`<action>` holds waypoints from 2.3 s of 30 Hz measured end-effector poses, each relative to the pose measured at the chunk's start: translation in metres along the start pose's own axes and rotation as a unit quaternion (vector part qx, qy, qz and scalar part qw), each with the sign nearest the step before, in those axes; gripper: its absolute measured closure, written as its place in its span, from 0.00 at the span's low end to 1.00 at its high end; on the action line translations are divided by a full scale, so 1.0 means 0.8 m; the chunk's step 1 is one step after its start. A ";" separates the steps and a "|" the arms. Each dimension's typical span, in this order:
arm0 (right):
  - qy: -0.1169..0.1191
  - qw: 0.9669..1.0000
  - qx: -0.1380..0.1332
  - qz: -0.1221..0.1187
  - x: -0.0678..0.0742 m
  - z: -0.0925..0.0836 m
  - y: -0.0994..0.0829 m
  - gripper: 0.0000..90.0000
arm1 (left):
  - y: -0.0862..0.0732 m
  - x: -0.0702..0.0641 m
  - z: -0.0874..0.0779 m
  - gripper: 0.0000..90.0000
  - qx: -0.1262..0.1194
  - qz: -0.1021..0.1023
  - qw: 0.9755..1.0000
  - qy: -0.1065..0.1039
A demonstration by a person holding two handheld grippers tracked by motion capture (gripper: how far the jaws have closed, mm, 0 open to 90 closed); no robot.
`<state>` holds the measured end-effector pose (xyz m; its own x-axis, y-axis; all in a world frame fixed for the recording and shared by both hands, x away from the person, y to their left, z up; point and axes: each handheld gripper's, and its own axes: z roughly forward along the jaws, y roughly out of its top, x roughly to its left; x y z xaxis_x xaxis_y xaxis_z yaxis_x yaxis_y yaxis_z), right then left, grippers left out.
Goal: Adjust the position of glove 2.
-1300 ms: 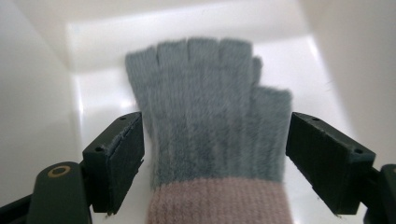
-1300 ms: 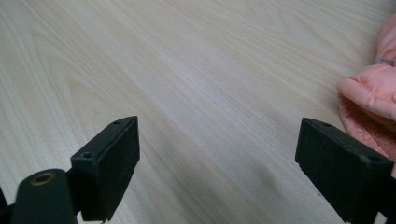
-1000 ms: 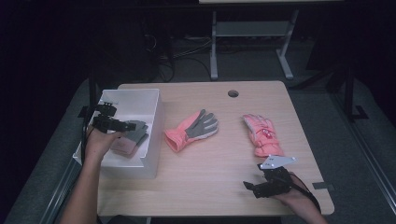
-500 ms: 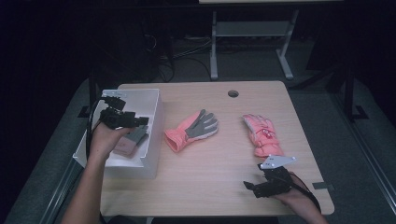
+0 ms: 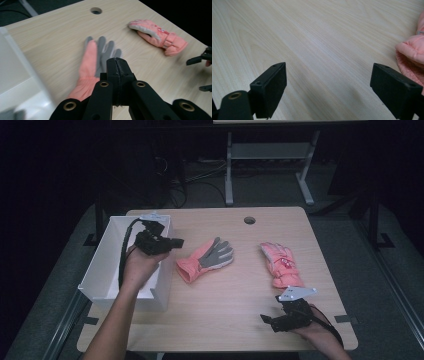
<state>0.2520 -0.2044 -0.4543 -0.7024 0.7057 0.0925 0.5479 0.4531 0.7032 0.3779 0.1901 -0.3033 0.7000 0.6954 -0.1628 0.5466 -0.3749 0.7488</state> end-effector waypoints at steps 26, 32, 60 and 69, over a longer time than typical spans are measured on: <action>0.004 1.000 -0.002 -0.003 -0.002 -0.002 -0.001 0.15 | -0.002 -0.028 0.155 1.00 0.076 0.015 0.997 0.029; 0.005 1.000 0.002 -0.003 -0.002 -0.001 -0.001 0.15 | -0.016 -0.010 0.174 1.00 0.087 -0.003 0.995 0.057; 0.004 1.000 0.002 -0.004 -0.004 -0.001 -0.001 0.15 | -0.042 -0.022 0.196 1.00 0.133 0.002 0.991 0.004; 0.004 1.000 0.004 -0.005 -0.002 -0.001 -0.001 0.15 | -0.051 -0.062 0.198 1.00 0.140 0.014 0.989 -0.054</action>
<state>0.2524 -0.2066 -0.4543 -0.7114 0.6969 0.0912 0.5442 0.4640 0.6989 0.3938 0.0733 -0.4274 0.7533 0.6184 -0.2238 0.6216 -0.5585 0.5492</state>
